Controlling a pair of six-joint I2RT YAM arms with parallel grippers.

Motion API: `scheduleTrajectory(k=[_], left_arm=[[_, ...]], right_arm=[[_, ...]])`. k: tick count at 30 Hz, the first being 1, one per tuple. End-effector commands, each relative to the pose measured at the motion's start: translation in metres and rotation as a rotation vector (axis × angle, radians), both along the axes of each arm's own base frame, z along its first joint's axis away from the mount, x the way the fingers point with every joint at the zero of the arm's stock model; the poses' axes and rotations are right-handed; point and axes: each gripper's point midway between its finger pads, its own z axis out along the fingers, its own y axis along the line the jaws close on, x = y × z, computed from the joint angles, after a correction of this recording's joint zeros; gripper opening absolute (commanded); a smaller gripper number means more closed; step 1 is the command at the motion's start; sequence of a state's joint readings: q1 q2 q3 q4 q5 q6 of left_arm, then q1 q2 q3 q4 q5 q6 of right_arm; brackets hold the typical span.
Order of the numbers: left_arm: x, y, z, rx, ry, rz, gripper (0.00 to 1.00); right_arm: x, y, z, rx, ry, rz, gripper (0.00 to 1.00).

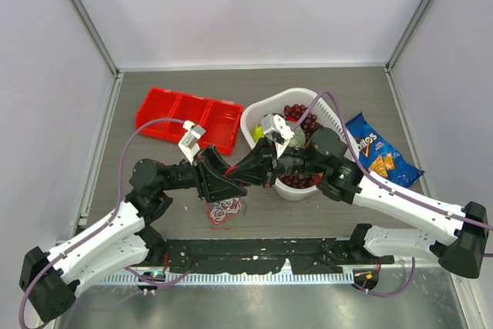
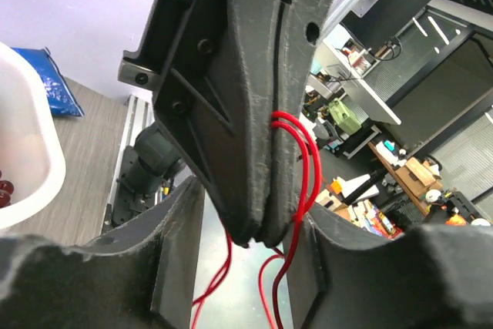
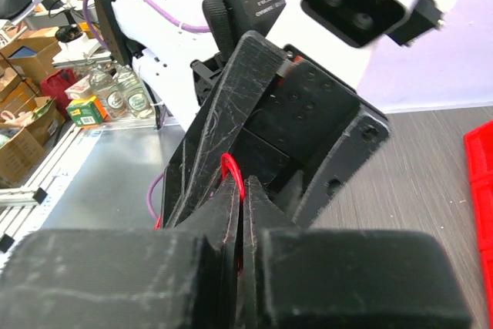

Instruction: Untangle the cables

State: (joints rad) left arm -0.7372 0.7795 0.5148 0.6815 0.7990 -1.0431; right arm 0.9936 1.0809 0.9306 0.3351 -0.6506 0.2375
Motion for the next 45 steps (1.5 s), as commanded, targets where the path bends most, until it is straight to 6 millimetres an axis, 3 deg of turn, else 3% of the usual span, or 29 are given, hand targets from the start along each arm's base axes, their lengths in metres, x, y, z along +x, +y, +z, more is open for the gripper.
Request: scheduleTrajectory(k=[1, 7, 9, 11, 12, 13, 16, 20, 22, 26, 29, 32, 37, 45], left_arm=[[-0.005, 0.006, 0.010, -0.031, -0.068, 0.011, 0.40], [0.005, 0.006, 0.000, 0.024, -0.083, 0.080, 0.00], [0.011, 0.006, -0.002, 0.039, -0.084, 0.118, 0.00], [0.028, 0.007, -0.008, 0.088, -0.063, 0.218, 0.00], [0.042, 0.009, -0.017, 0.144, -0.032, 0.295, 0.00], [0.055, 0.013, -0.024, 0.198, -0.021, 0.369, 0.00], [0.102, 0.037, -0.067, 0.450, 0.083, 0.654, 0.00], [0.151, 0.066, -0.090, 0.627, 0.125, 0.927, 0.00], [0.172, 0.076, -0.090, 0.649, 0.142, 1.038, 0.00], [0.222, 0.098, -0.085, 0.640, 0.086, 1.313, 0.00], [0.258, 0.099, -0.084, 0.552, -0.058, 1.445, 0.00], [0.298, 0.092, -0.079, 0.485, -0.164, 1.484, 0.00], [0.360, 0.081, -0.108, 0.511, -0.230, 1.432, 0.00], [0.422, 0.102, -0.129, 0.412, -0.243, 1.440, 0.00]], right_arm=[[0.006, -0.003, 0.020, 0.088, -0.038, -0.051, 0.01], [0.012, -0.008, 0.018, 0.103, -0.031, -0.091, 0.01], [0.020, -0.011, 0.018, 0.103, -0.013, -0.144, 0.01], [0.042, -0.014, 0.011, 0.053, 0.044, -0.273, 0.29], [0.050, -0.018, 0.001, -0.010, 0.086, -0.332, 0.49], [0.065, -0.023, -0.002, -0.033, 0.112, -0.422, 0.53], [0.079, -0.042, -0.038, -0.205, 0.194, -0.564, 0.64], [0.074, -0.064, -0.065, -0.327, 0.241, -0.615, 0.67], [0.074, -0.080, -0.075, -0.359, 0.255, -0.664, 0.68], [0.073, -0.106, -0.075, -0.311, 0.265, -0.748, 0.70], [0.062, -0.115, -0.068, -0.265, 0.283, -0.732, 0.70], [0.055, -0.125, -0.061, -0.244, 0.297, -0.731, 0.70], [0.050, -0.155, -0.044, -0.221, 0.315, -0.805, 0.70], [0.050, -0.185, -0.027, -0.150, 0.309, -0.895, 0.69]])
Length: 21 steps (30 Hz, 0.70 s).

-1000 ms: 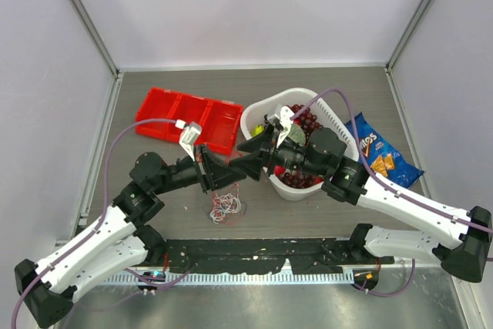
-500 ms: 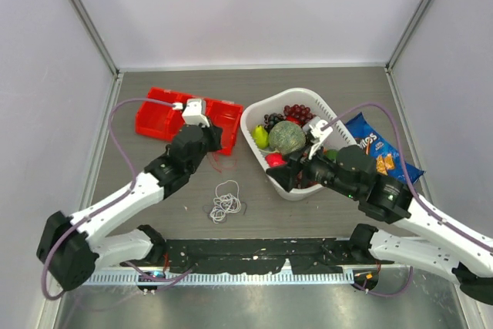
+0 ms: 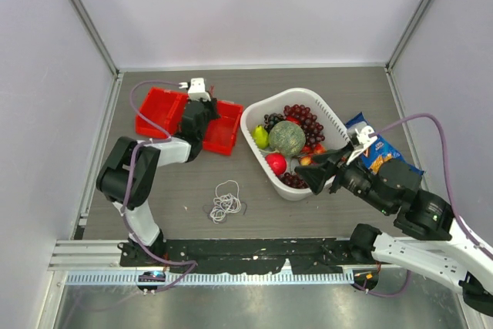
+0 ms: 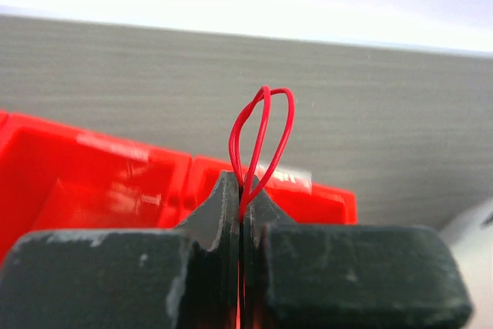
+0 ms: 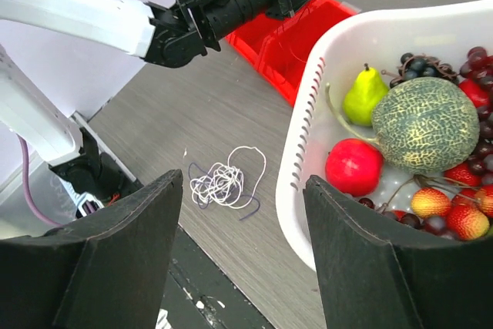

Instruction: Untangle the cables

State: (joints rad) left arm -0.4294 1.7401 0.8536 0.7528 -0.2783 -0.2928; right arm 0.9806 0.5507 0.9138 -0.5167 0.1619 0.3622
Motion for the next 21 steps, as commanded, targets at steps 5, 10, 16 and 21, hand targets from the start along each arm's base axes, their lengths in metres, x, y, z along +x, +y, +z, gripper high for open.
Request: scheduleTrajectory(k=[5, 10, 16, 21], left_arm=[[0.047, -0.024, 0.056, -0.092, -0.263, -0.187, 0.00], [0.037, -0.045, 0.030, -0.094, -0.211, -0.324, 0.00], [0.010, -0.039, 0.010, -0.135, -0.110, -0.322, 0.00], [-0.010, -0.033, -0.026, -0.152, 0.105, -0.291, 0.00]], right_arm=[[0.007, -0.018, 0.021, 0.017, -0.042, -0.084, 0.69], [0.007, -0.010, 0.019, -0.004, -0.052, -0.049, 0.70], [0.001, 0.006, 0.018, -0.024, -0.044, 0.031, 0.69], [-0.002, 0.014, 0.011, -0.017, -0.031, 0.068, 0.69]])
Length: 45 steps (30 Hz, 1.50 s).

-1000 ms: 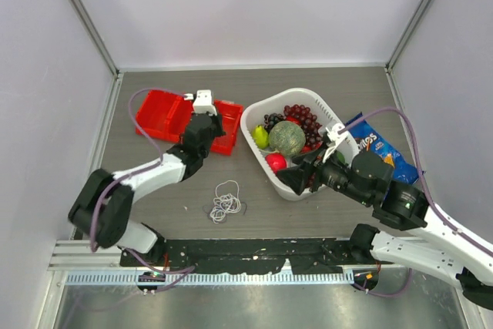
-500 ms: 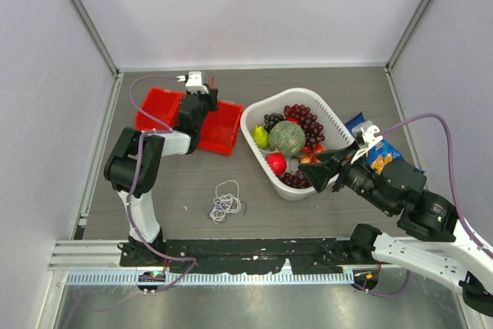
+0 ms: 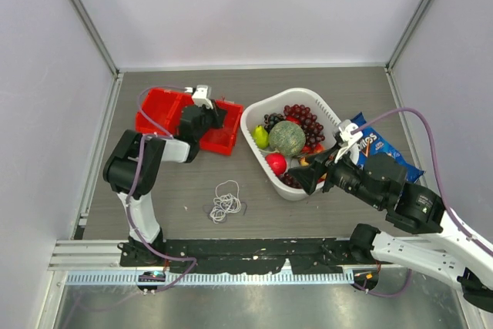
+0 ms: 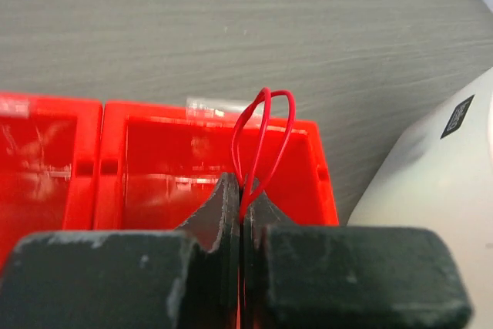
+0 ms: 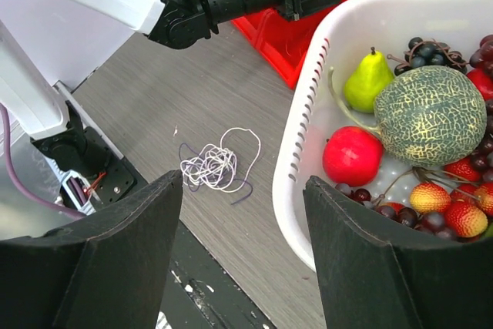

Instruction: Untangle the cables

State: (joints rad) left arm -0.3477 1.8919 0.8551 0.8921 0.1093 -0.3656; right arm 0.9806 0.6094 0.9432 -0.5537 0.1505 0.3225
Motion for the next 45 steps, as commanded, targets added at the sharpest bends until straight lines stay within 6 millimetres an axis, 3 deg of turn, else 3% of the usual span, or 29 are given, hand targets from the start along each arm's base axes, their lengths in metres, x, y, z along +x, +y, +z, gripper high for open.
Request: scheduleTrajectory(k=[1, 7, 12, 24, 28, 33, 36, 45], left_arm=[[-0.016, 0.001, 0.011, -0.021, 0.086, 0.009, 0.00], [-0.013, 0.016, -0.010, 0.052, 0.289, 0.113, 0.00], [-0.015, 0.024, -0.047, 0.176, 0.587, 0.178, 0.00], [-0.023, 0.011, -0.066, 0.172, 0.673, 0.267, 0.13], [-0.020, 0.013, -0.066, 0.168, 0.695, 0.317, 0.17], [-0.018, 0.019, -0.057, 0.173, 0.678, 0.358, 0.44], [-0.020, 0.020, -0.045, 0.169, 0.660, 0.360, 0.53], [-0.035, 0.016, 0.003, 0.123, 0.593, 0.325, 0.56]], right_arm=[[-0.005, 0.010, 0.020, 0.075, -0.036, 0.054, 0.69], [-0.006, 0.009, 0.021, 0.145, -0.016, 0.033, 0.69], [-0.008, 0.004, 0.025, 0.212, -0.003, 0.007, 0.69], [-0.004, -0.002, 0.017, 0.197, 0.030, -0.040, 0.68], [-0.003, 0.000, 0.013, 0.202, 0.042, -0.044, 0.67], [-0.002, 0.002, 0.004, 0.179, 0.053, -0.044, 0.67], [-0.001, 0.004, 0.002, 0.166, 0.054, -0.042, 0.67], [0.003, 0.015, -0.010, 0.134, 0.076, -0.025, 0.67]])
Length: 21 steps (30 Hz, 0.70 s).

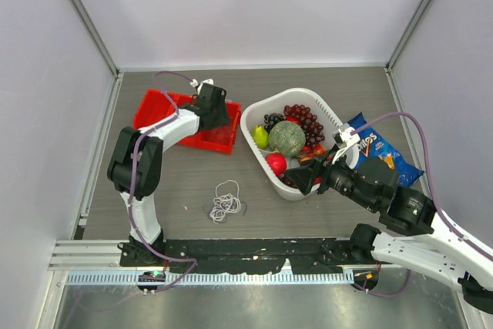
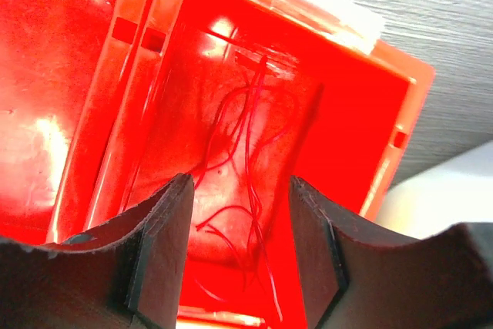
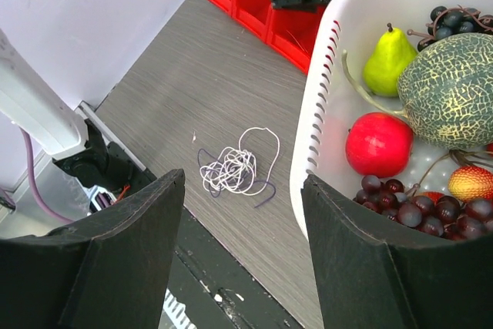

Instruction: Untangle the cables

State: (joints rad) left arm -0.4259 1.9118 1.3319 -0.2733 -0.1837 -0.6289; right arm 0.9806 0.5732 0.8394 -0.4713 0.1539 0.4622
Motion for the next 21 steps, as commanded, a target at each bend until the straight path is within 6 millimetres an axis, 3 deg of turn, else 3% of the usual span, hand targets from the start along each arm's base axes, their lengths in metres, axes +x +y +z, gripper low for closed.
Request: scheduleTrajectory(k=[1, 6, 9, 15, 20, 21], left_arm=[[-0.007, 0.003, 0.052, -0.037, -0.096, 0.019, 0.56], [-0.034, 0.012, 0.082, -0.108, -0.155, 0.032, 0.64], [-0.060, 0.013, 0.106, -0.178, -0.204, 0.005, 0.78], [-0.126, 0.019, 0.136, -0.311, -0.261, -0.080, 0.80], [-0.175, 0.035, 0.123, -0.336, -0.232, -0.103, 0.80], [-0.184, 0.040, 0.115, -0.325, -0.217, -0.095, 0.81]], right_arm=[[0.003, 0.009, 0.005, 0.027, -0.014, 0.009, 0.67], [0.010, 0.014, -0.017, -0.022, 0.023, -0.006, 0.68], [0.014, 0.025, -0.031, -0.040, 0.046, 0.002, 0.68], [0.022, 0.062, -0.064, -0.098, 0.124, 0.073, 0.65], [0.031, 0.094, -0.099, -0.175, 0.181, 0.108, 0.62], [0.033, 0.100, -0.097, -0.173, 0.172, 0.109, 0.62]])
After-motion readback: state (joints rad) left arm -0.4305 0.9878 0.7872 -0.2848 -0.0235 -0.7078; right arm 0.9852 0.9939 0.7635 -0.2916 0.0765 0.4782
